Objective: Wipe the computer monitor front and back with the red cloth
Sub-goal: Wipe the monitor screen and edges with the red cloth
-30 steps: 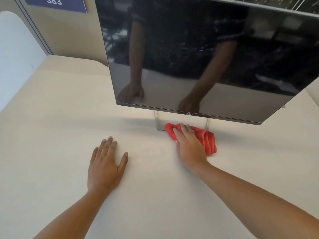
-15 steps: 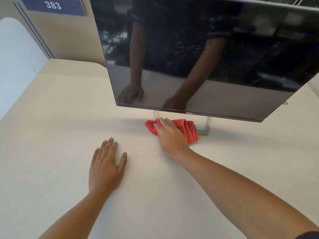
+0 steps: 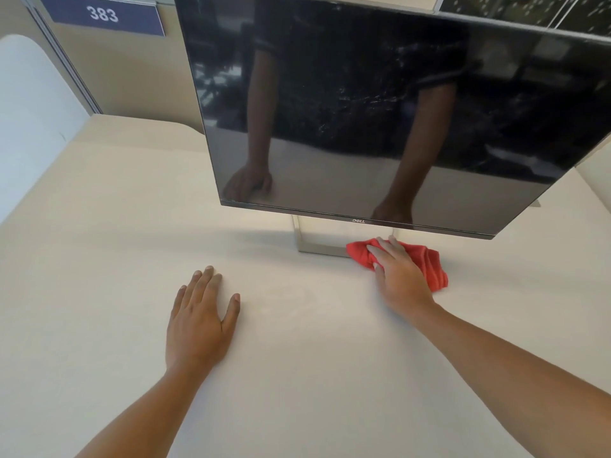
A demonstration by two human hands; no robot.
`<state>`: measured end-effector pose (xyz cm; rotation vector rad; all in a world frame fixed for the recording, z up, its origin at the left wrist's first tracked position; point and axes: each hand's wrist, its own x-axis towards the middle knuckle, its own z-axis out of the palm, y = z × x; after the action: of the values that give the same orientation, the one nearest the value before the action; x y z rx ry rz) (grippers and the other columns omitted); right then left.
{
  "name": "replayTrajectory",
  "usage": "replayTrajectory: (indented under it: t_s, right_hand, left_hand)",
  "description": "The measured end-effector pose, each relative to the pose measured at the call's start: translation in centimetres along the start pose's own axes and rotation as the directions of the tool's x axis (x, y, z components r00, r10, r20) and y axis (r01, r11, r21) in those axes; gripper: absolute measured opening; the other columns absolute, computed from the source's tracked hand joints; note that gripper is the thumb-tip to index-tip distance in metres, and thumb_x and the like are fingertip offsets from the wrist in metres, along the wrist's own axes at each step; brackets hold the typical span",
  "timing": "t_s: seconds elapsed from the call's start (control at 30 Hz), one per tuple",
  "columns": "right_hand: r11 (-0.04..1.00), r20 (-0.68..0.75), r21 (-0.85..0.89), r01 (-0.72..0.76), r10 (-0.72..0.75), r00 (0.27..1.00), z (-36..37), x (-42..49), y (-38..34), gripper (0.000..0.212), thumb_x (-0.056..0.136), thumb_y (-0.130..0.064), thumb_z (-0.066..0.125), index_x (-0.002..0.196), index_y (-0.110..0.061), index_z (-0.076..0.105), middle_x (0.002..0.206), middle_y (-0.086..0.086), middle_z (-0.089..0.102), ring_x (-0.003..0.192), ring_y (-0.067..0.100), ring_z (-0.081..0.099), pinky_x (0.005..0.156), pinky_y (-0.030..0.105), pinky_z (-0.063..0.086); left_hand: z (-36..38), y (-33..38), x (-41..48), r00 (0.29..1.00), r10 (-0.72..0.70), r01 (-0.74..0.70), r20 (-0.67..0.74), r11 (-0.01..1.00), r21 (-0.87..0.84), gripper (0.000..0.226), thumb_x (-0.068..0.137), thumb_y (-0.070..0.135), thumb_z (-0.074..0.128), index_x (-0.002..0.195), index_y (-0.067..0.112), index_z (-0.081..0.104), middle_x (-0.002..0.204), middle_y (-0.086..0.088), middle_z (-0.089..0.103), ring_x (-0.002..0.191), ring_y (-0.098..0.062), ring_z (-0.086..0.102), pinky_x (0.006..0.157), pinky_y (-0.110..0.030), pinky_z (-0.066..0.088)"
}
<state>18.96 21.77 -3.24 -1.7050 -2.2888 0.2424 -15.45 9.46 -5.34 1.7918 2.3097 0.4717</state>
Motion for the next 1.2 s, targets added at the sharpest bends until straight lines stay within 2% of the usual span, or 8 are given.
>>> replayTrajectory:
  t_s: [0.17,0.37,0.53,0.63,0.77,0.87,1.07,1.2]
  right_hand:
    - [0.996,-0.008,-0.074,0.056,-0.057,0.998,0.4,0.1,-1.3,0.040,0.094,-0.003,0.056,0.133,-0.005,0.059,0.144,0.014,0.053,0.138,0.039,0.042,0.114,0.045,0.033]
    - [0.987,0.038,-0.029,0.158,-0.156,0.987,3.2,3.0,-7.8,0.039,0.093,-0.005,0.054,0.132,-0.006,0.059,0.142,0.014,0.053,0.135,0.040,0.043,0.114,0.045,0.035]
    - [0.998,0.059,-0.004,0.064,-0.064,0.996,4.3,5.1,-11.1,0.040,0.098,-0.009,0.045,0.138,-0.007,0.053,0.148,0.011,0.048,0.141,0.034,0.035,0.116,0.041,0.029]
    - [0.998,0.064,-0.002,0.066,-0.066,0.996,4.2,5.2,-11.2,0.041,0.100,-0.011,0.045,0.140,-0.012,0.052,0.152,0.009,0.043,0.142,0.034,0.033,0.115,0.042,0.030]
    - [0.987,0.084,-0.019,0.160,-0.157,0.984,3.7,4.5,-10.4,0.046,0.099,-0.010,0.049,0.140,-0.027,0.055,0.154,0.003,0.042,0.143,0.033,0.033,0.114,0.045,0.031]
    - [0.979,0.097,0.013,0.203,-0.203,0.974,3.0,3.5,-8.5,0.045,0.099,-0.009,0.049,0.138,-0.032,0.057,0.154,-0.002,0.043,0.144,0.031,0.032,0.116,0.044,0.029]
    - [0.992,0.072,0.073,0.102,-0.107,0.992,0.9,1.1,-1.5,0.045,0.098,-0.007,0.049,0.137,-0.026,0.058,0.153,-0.002,0.045,0.145,0.029,0.032,0.119,0.040,0.025]
    - [0.995,0.059,0.086,0.047,-0.052,0.997,-0.5,0.0,2.5,0.044,0.097,-0.005,0.051,0.137,-0.022,0.058,0.152,-0.002,0.046,0.147,0.026,0.029,0.119,0.029,0.018]
  left_hand:
    - [-0.2,1.0,0.6,1.000,0.015,-0.015,-0.002,1.000,0.006,0.072,0.093,0.060,0.021,0.145,0.015,0.043,0.159,0.001,0.033,0.149,-0.015,0.021,0.123,-0.036,0.014]
    - [-0.2,0.6,0.4,1.000,0.010,-0.010,-0.015,1.000,0.005,0.071,0.094,0.059,0.023,0.143,0.013,0.045,0.158,0.000,0.035,0.149,-0.017,0.023,0.123,-0.036,0.015]
    - [-0.1,0.6,0.4,1.000,0.013,-0.013,-0.013,1.000,0.003,0.070,0.094,0.059,0.024,0.143,0.013,0.045,0.157,-0.001,0.036,0.149,-0.018,0.023,0.123,-0.036,0.015]
    - [-0.1,0.6,0.4,1.000,0.014,-0.014,-0.013,1.000,0.002,0.070,0.094,0.058,0.025,0.143,0.013,0.045,0.157,-0.002,0.036,0.149,-0.019,0.024,0.122,-0.038,0.017]
    - [-0.2,0.7,0.4,1.000,0.018,-0.018,-0.007,1.000,0.002,0.069,0.093,0.058,0.025,0.143,0.013,0.044,0.157,-0.002,0.036,0.148,-0.020,0.024,0.122,-0.040,0.019]
    - [-0.2,0.8,0.3,1.000,0.017,-0.018,-0.003,1.000,-0.002,0.069,0.093,0.058,0.024,0.143,0.014,0.044,0.157,-0.001,0.035,0.149,-0.018,0.023,0.122,-0.039,0.018]
    - [-0.1,0.6,0.2,1.000,0.007,-0.007,-0.011,1.000,-0.024,0.066,0.095,0.055,0.026,0.144,0.014,0.044,0.158,0.000,0.034,0.149,-0.015,0.021,0.122,-0.038,0.017]
    - [0.0,0.6,0.2,1.000,0.001,-0.001,-0.014,1.000,-0.023,0.066,0.095,0.054,0.026,0.145,0.015,0.044,0.158,0.001,0.035,0.149,-0.014,0.021,0.122,-0.037,0.016]
